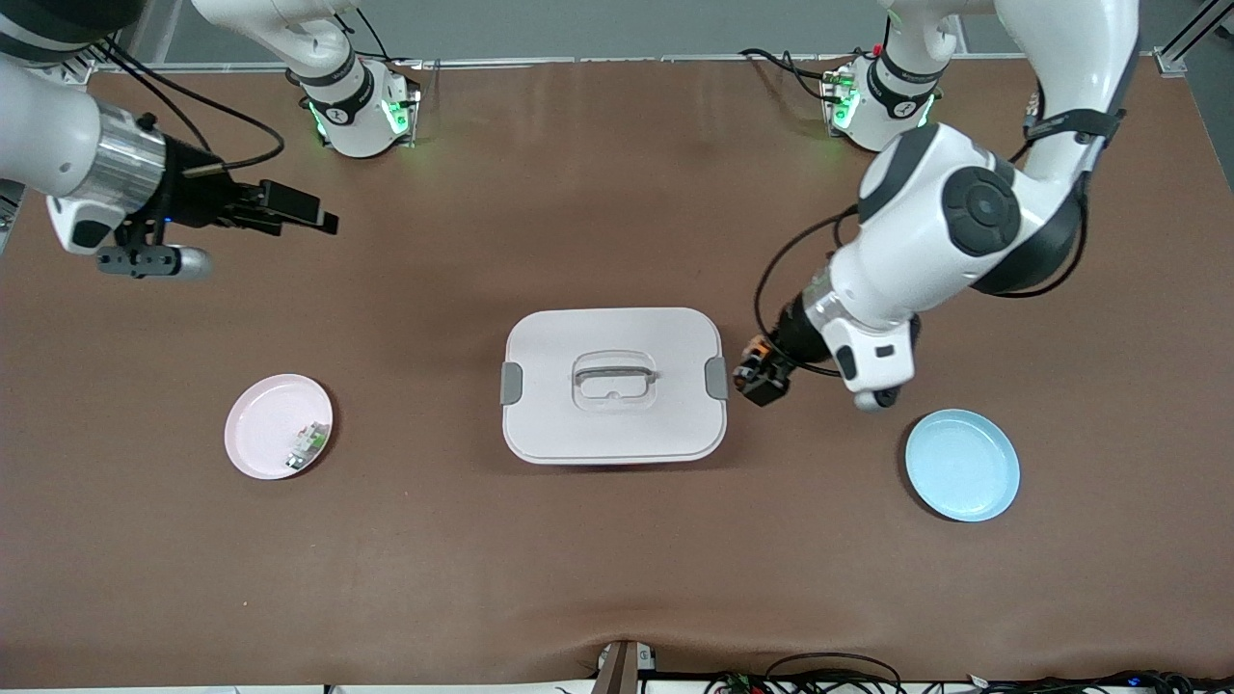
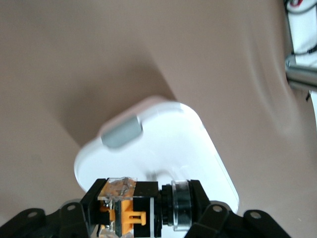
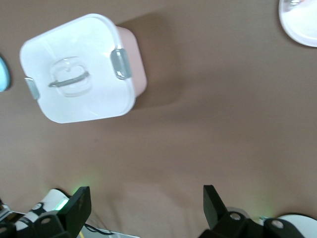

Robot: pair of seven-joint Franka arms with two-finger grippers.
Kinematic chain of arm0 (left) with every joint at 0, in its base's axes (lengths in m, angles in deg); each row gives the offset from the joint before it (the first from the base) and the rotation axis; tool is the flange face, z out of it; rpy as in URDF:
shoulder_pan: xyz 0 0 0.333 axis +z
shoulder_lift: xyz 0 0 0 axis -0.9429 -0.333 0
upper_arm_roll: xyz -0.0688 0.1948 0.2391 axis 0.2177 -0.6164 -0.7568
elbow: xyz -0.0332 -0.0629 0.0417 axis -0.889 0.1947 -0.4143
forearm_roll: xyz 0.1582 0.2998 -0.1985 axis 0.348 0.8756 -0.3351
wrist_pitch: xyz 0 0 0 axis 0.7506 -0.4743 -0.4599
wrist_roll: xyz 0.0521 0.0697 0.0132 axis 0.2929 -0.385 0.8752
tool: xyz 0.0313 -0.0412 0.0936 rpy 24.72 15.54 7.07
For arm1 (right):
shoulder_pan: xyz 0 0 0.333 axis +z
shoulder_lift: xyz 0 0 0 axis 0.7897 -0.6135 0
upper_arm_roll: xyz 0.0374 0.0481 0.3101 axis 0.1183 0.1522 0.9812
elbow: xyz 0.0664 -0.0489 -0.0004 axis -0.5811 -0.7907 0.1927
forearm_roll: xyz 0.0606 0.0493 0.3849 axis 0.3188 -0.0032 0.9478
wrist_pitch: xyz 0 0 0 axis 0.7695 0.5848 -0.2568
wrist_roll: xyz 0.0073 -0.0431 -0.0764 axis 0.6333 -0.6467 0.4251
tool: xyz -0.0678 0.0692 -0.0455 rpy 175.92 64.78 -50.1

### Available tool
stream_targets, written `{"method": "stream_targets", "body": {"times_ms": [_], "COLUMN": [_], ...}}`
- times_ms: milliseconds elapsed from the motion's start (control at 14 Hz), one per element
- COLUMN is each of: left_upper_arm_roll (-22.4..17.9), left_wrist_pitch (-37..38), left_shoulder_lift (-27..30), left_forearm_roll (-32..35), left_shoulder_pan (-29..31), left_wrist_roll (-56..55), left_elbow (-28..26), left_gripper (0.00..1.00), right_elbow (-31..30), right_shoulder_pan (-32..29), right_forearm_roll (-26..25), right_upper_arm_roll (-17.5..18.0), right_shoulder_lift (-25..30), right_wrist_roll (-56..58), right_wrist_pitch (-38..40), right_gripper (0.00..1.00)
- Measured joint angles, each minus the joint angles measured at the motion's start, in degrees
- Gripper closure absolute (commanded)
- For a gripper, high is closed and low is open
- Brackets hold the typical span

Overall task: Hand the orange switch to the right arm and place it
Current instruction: 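Lift the switch with the left gripper while the right gripper approaches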

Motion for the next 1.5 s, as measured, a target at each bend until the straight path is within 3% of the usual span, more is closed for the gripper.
{"method": "stream_targets", "body": {"times_ms": [502, 860, 1146, 1505], "left_upper_arm_roll": [0.1, 0.2, 0.2, 0.2], "left_wrist_pitch": [0.0, -1.6, -3.7, -4.1], "left_shoulder_lift": [-1.8, -2.5, -3.4, -3.5], "left_forearm_roll": [-0.5, -0.6, -1.8, -8.4], "left_shoulder_pan": [-8.9, -13.5, -15.2, -15.3], "left_wrist_roll": [-17.9, -26.7, -32.7, -34.9], "left_elbow": [4.8, 6.0, 6.1, 6.5], "left_gripper": [1.0, 1.0, 1.0, 1.0], "right_elbow": [-6.8, -9.9, -12.0, -13.0], "right_shoulder_pan": [3.1, 8.5, 13.3, 13.5], "right_forearm_roll": [11.9, 17.0, 20.4, 24.4], "right_upper_arm_roll": [0.0, 0.1, 0.1, -0.4], "right_shoulder_lift": [2.3, 2.4, 2.3, -0.4], "right_wrist_roll": [-0.3, -0.3, -0.3, 5.7], "right_wrist_pitch": [-11.6, -22.4, -31.3, -33.7], "right_gripper": [0.0, 0.0, 0.0, 0.0]}}
